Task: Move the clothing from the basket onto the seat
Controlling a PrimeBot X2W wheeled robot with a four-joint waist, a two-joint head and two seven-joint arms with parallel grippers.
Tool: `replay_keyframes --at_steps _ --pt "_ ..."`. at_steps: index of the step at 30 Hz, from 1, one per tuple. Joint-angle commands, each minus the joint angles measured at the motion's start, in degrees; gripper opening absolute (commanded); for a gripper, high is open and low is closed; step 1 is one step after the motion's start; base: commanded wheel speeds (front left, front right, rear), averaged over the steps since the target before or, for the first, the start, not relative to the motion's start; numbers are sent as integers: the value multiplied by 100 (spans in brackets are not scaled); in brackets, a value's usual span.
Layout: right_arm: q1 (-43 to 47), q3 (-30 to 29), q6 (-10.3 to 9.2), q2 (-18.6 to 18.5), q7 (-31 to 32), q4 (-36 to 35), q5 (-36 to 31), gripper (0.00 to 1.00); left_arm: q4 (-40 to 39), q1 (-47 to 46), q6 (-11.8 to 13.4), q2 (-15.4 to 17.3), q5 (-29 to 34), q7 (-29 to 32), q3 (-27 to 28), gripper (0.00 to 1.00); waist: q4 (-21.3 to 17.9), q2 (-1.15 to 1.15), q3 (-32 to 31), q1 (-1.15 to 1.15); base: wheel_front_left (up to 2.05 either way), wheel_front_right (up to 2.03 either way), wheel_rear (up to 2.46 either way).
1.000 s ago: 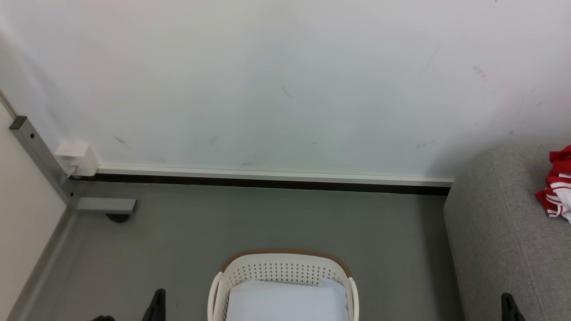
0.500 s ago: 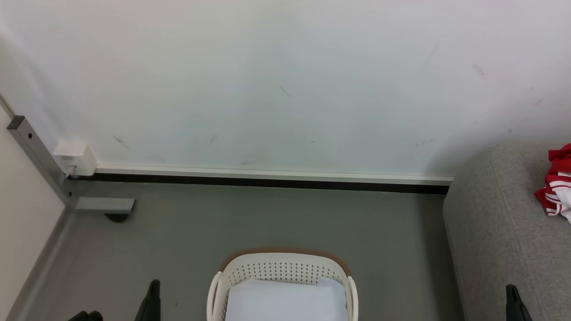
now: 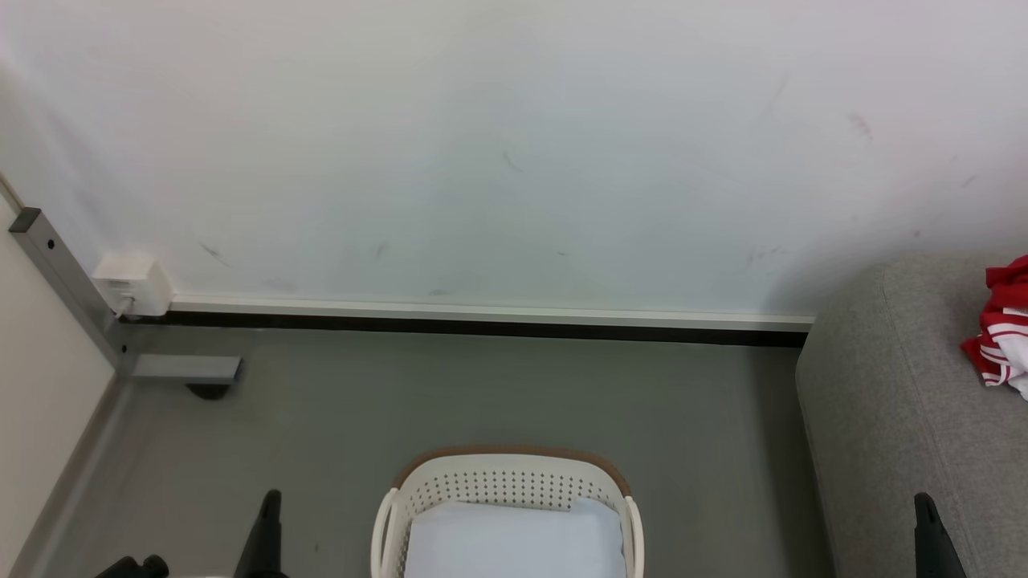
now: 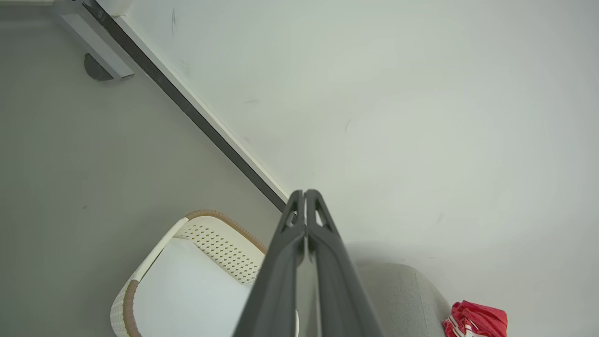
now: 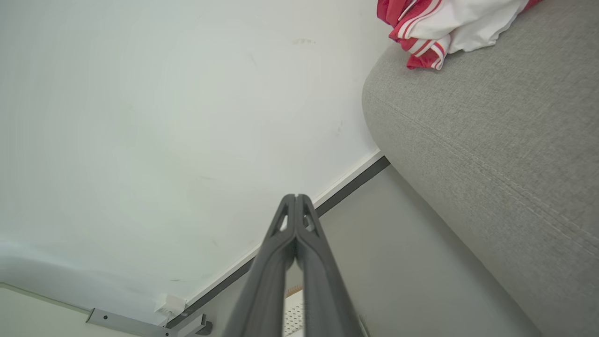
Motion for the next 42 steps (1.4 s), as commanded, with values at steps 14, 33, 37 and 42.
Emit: replay_keyframes --at_steps 14,33,37,42 --pt "-255 -43 -6 -58 280 -134 1081 0 -191 -209 -43 -5 -1070 291 148 0 -21 0 19 0 0 0 0" --pt "-401 -69 -8 -64 549 -185 2083 0 -298 -285 -61 -25 -2037 565 267 0 -45 0 42 0 0 0 0" --pt "-418 -74 -8 -65 604 -195 2294 0 -321 -302 -65 -28 -2247 621 290 0 -51 0 47 0 0 0 0" --pt "-458 -80 -9 -66 665 -206 2532 0 -348 -321 -72 -33 -2469 688 316 0 -58 0 53 0 0 0 0"
